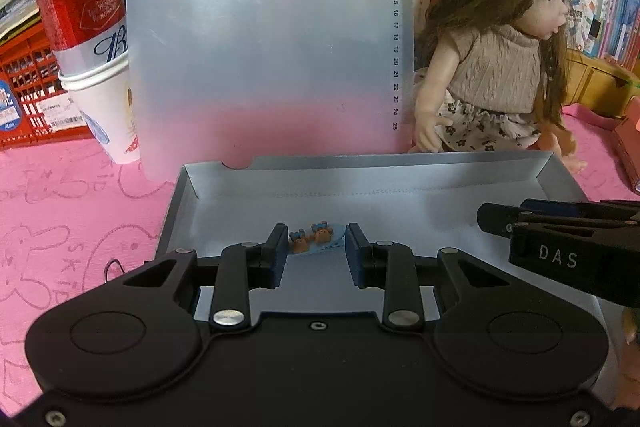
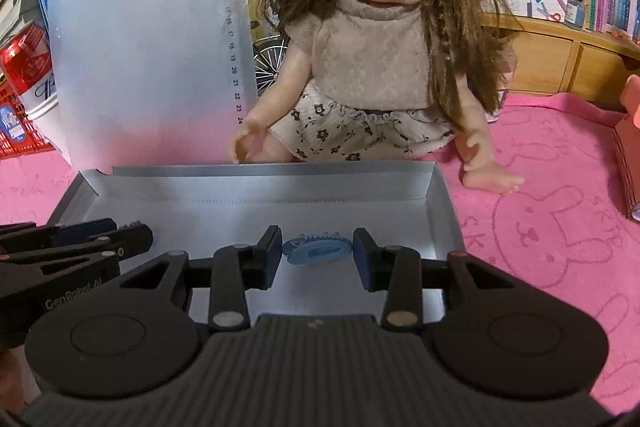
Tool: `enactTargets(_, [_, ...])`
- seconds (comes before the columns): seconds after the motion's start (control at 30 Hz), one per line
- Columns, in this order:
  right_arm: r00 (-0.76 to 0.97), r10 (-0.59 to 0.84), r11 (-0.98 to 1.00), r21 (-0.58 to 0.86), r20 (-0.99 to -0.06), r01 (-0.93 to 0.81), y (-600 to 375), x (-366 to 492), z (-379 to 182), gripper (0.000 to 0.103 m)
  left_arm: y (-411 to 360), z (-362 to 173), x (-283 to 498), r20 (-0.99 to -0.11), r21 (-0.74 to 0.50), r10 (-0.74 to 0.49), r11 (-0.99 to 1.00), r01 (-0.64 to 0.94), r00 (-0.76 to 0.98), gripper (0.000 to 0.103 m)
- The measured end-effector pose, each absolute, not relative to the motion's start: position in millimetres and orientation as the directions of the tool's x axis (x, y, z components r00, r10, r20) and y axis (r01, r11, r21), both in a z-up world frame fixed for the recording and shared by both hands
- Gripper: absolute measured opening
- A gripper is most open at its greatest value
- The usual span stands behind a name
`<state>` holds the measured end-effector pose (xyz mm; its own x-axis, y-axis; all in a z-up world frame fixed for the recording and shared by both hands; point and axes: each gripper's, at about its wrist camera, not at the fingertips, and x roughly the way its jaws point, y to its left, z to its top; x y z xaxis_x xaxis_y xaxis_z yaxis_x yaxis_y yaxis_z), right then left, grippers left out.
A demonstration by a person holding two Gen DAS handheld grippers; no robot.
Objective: Organize rigid objects
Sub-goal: 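Carry the blue dish and blue oval piece into the white box with both tools, then open both tools to release the dish and oval piece inside the box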
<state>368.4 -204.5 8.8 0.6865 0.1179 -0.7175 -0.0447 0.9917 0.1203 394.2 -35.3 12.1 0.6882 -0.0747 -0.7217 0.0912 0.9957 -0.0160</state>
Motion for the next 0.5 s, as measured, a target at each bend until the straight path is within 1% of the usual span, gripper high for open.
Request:
enactTargets(0.13, [0.689, 0.118, 0.992, 0.113, -0.715, -0.053, -202.6, 369.4, 7.4, 0.044, -36.2, 11.3, 393.4, -0.717, -0.012, -0.073, 0.996, 0.093, 0.694, 0.030])
enactTargets(0.23, [0.689, 0.117, 0.993, 0.105, -0.715, -0.060, -200.4, 370.7, 4.6, 0.047, -35.7, 11.2, 393.6, -0.713, -0.017, -0.074, 0.996, 0.089, 0.698, 0.030])
enactTargets(0.27, [0.692, 0.116, 0.993, 0.099, -0.713, -0.064, -199.6, 369.9, 4.1, 0.051, -35.9, 11.1, 393.6, -0.710, -0.016, -0.074, 0.996, 0.089, 0.700, 0.030])
enactTargets(0.3, [0.695, 0.115, 0.993, 0.096, -0.710, -0.066, -199.2, 369.2, 4.2, 0.059, -36.2, 11.2, 393.6, -0.708, -0.015, -0.073, 0.996, 0.088, 0.702, 0.030])
enactTargets(0.33, [0.697, 0.114, 0.993, 0.097, -0.708, -0.063, -199.4, 368.6, 4.5, 0.061, -36.4, 11.6, 393.5, -0.708, -0.014, -0.072, 0.996, 0.088, 0.703, 0.031])
enactTargets(0.37, [0.698, 0.121, 0.992, 0.107, -0.706, -0.064, -200.2, 367.8, 5.0, 0.064, -37.2, 12.1, 393.5, -0.710, -0.011, -0.070, 0.996, 0.088, 0.701, 0.034])
enactTargets(0.4, [0.700, 0.123, 0.992, 0.114, -0.703, -0.059, -201.4, 366.3, 6.1, 0.066, -37.0, 13.0, 393.0, -0.711, -0.010, -0.069, 0.996, 0.089, 0.700, 0.040])
enactTargets(0.47, [0.707, 0.119, 0.992, 0.111, -0.697, -0.058, -202.8, 362.9, 8.9, 0.072, -38.3, 16.2, 389.5, -0.707, -0.004, -0.073, 0.995, 0.099, 0.704, 0.042])
enactTargets(0.5, [0.710, 0.115, 0.993, 0.104, -0.695, -0.059, -203.2, 361.2, 10.8, 0.072, -39.3, 18.8, 386.9, -0.702, 0.004, -0.071, 0.995, 0.104, 0.708, 0.045])
